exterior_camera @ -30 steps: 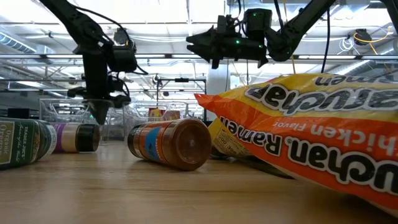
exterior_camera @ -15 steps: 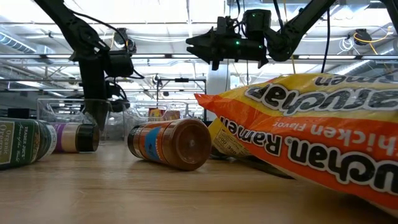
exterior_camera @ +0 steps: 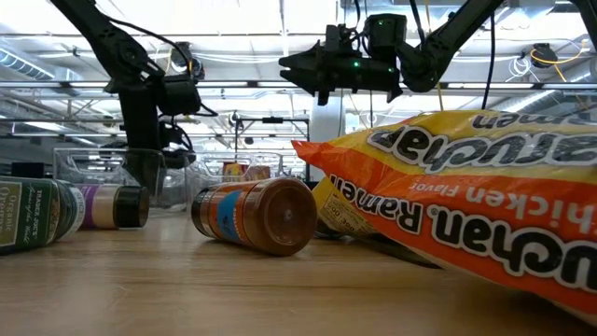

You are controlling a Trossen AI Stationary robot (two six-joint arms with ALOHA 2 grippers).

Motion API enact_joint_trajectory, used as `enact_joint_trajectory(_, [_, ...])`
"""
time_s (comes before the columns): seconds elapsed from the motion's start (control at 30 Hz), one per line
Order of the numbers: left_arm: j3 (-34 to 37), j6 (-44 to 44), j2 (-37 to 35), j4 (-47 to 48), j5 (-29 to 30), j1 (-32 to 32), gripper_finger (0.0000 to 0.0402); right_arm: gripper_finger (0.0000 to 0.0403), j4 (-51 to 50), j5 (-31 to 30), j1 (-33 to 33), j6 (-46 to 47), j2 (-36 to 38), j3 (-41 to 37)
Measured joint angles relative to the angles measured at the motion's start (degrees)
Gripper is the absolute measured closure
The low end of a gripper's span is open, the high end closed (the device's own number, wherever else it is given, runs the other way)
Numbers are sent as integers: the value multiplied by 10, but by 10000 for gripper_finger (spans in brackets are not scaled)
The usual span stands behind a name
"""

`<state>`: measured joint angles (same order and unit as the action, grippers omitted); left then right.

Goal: Pick & Place Food Item
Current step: Put the brown seasoning bottle into the right transparent bin

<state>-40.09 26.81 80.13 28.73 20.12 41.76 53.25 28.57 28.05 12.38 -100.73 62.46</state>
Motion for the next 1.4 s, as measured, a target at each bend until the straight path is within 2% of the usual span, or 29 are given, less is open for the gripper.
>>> enact_joint_trajectory(0.23, [1,-17,-67,3,-1,0,330,238,0,0,0,0,0,0])
enact_joint_trajectory(0.5, [0,-47,-203,3,-16,0,330,238,0,0,0,0,0,0])
enact_joint_trajectory(0.63, [-1,-67,-283,3,-56,0,330,238,0,0,0,0,0,0])
enact_joint_trajectory(0.83, [-1,-94,-385,14,-152,-3,330,238,0,0,0,0,0,0])
enact_joint_trajectory(0.97, [-2,-108,-428,61,-210,-27,330,238,0,0,0,0,0,0])
enact_joint_trajectory(1.07, [-1,-111,-446,84,-221,-58,330,238,0,0,0,0,0,0])
enact_joint_trajectory(1.2, [42,-111,-466,8,-221,-110,330,238,0,0,0,0,0,0])
enact_joint_trajectory(1.4, [163,-122,-479,-251,-234,-176,330,238,-6,0,-1,0,0,0])
